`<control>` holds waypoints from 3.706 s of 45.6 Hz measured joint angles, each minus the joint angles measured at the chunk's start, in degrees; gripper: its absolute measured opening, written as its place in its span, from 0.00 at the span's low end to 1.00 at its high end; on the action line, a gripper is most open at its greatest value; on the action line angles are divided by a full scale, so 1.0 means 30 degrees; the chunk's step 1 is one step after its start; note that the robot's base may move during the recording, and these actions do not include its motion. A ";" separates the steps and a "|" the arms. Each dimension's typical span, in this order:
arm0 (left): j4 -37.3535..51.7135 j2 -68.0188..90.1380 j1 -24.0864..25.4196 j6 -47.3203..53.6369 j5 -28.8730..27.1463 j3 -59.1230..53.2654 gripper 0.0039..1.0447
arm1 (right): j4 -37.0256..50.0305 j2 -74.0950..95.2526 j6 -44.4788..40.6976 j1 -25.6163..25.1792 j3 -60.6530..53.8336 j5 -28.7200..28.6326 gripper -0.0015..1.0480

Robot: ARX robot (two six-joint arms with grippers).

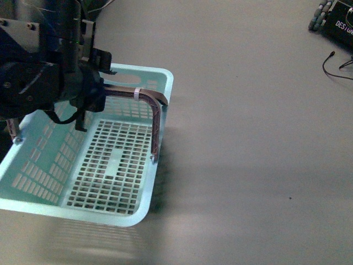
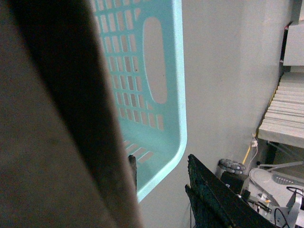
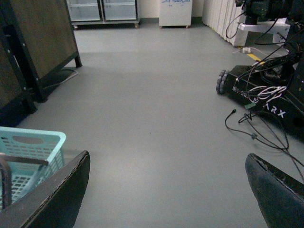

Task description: Pick lemon and mango into basket

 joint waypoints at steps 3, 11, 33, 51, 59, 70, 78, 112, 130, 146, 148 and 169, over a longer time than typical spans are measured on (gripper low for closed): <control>-0.0044 -0.1719 0.0160 0.0313 0.0007 -0.1413 0.29 | 0.0000 0.0000 0.0000 0.0000 0.0000 -0.0007 0.92; -0.0896 -0.7002 0.0226 0.0226 0.0029 -0.4036 0.29 | 0.0000 0.0000 0.0000 0.0000 0.0000 -0.0007 0.92; -0.5952 -1.6764 -0.1821 -0.0911 -0.1107 -0.6171 0.29 | 0.0000 0.0000 0.0000 0.0000 0.0000 -0.0007 0.92; -0.8029 -1.9642 -0.3359 -0.0539 -0.1967 -0.6237 0.29 | 0.0000 0.0000 0.0000 0.0000 0.0000 0.0000 0.92; -0.8051 -1.9635 -0.3359 -0.0423 -0.2113 -0.6237 0.29 | 0.0000 0.0000 0.0000 0.0000 0.0000 -0.0007 0.92; -0.8065 -1.9635 -0.3359 -0.0393 -0.2069 -0.6237 0.29 | 0.0000 0.0000 0.0000 0.0000 0.0000 0.0000 0.92; -0.8073 -1.9620 -0.3359 -0.0393 -0.2055 -0.6237 0.29 | 0.0000 0.0000 0.0000 0.0000 0.0000 -0.0029 0.92; -0.8080 -1.9620 -0.3359 -0.0386 -0.2062 -0.6237 0.29 | 0.0000 0.0000 0.0000 0.0000 0.0000 -0.0022 0.92; -0.8080 -1.9620 -0.3359 -0.0386 -0.2055 -0.6237 0.29 | 0.0000 0.0000 0.0000 0.0000 0.0000 -0.0029 0.92; -0.8080 -1.9620 -0.3359 -0.0386 -0.2062 -0.6237 0.29 | 0.0000 0.0000 0.0000 0.0000 0.0000 -0.0022 0.92; -0.8080 -1.9620 -0.3359 -0.0386 -0.2062 -0.6237 0.29 | 0.0000 0.0000 0.0000 0.0000 0.0000 -0.0029 0.92; -0.8080 -1.9620 -0.3359 -0.0423 -0.2055 -0.6237 0.29 | 0.0007 0.0000 0.0000 0.0000 0.0000 -0.0015 0.92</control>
